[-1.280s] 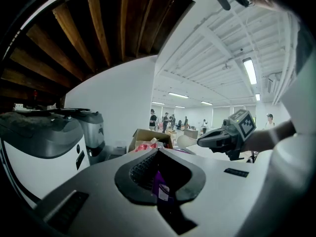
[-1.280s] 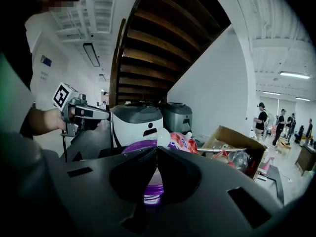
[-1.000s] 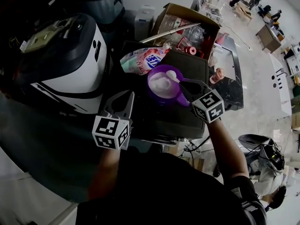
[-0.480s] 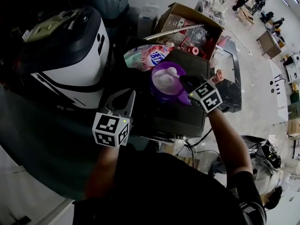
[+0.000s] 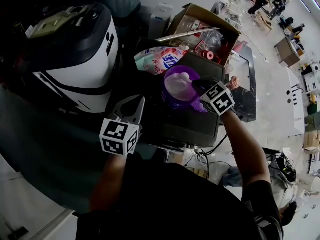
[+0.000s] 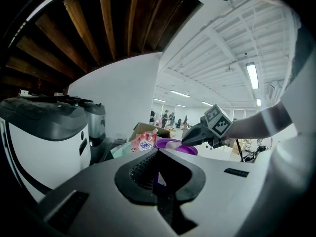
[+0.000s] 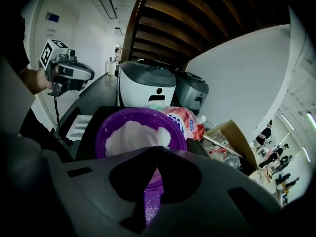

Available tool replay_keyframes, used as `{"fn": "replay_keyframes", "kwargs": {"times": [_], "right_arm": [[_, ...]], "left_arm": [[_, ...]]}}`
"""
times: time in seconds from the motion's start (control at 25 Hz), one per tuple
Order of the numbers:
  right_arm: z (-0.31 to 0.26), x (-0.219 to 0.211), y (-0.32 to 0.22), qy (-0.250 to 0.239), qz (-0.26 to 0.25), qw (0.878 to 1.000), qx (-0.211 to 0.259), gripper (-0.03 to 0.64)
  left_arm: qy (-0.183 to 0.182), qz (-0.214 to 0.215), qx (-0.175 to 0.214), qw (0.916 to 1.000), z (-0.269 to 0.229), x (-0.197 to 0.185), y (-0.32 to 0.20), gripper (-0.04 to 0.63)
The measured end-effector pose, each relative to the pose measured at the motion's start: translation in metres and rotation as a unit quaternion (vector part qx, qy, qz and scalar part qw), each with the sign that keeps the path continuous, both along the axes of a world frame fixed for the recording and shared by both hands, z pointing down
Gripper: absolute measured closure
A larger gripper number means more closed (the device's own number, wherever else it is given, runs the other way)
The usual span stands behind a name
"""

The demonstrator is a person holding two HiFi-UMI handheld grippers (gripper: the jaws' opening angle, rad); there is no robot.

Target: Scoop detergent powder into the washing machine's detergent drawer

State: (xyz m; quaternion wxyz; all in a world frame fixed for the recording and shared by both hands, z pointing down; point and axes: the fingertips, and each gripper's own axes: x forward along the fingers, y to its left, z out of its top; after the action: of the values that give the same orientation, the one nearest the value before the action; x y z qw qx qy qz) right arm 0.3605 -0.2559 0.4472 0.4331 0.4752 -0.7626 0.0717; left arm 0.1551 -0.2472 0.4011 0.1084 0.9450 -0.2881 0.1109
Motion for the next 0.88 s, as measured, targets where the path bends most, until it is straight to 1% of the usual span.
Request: {"fn": "replay_keyframes", "kwargs": {"times": [0.2, 0.32, 0.48, 0.64, 0.88], "right_arm": [[0.009, -0.002, -0.003, 0.032, -0.021, 0.999, -0.022, 0.597], [0.010, -0.003, -0.005, 0.040, -0.028, 0.998, -0.033, 0.597], [0.012, -0.007, -0.007, 0.040, -0.037, 0.997, -0.048, 0.597], [0.018, -0.009, -0.012, 0.025, -0.045, 0.997, -0.056, 0.598], [0.018, -0.011, -0.011, 0.009, -0.040, 0.996, -0.083, 0.598]], "left_arm": [[-0.001, -0.002, -0.005, 1.0000, 0.004, -0.001, -0.001, 0.588], [-0.001, -0.004, -0.007, 1.0000, 0.005, -0.002, -0.001, 0.588], [-0.003, -0.005, -0.011, 0.9999, 0.008, -0.004, -0.002, 0.588], [-0.004, -0.009, -0.012, 0.9999, 0.011, -0.007, -0.005, 0.588], [-0.005, -0.011, -0.018, 0.9998, 0.014, -0.008, -0.007, 0.588]]}}
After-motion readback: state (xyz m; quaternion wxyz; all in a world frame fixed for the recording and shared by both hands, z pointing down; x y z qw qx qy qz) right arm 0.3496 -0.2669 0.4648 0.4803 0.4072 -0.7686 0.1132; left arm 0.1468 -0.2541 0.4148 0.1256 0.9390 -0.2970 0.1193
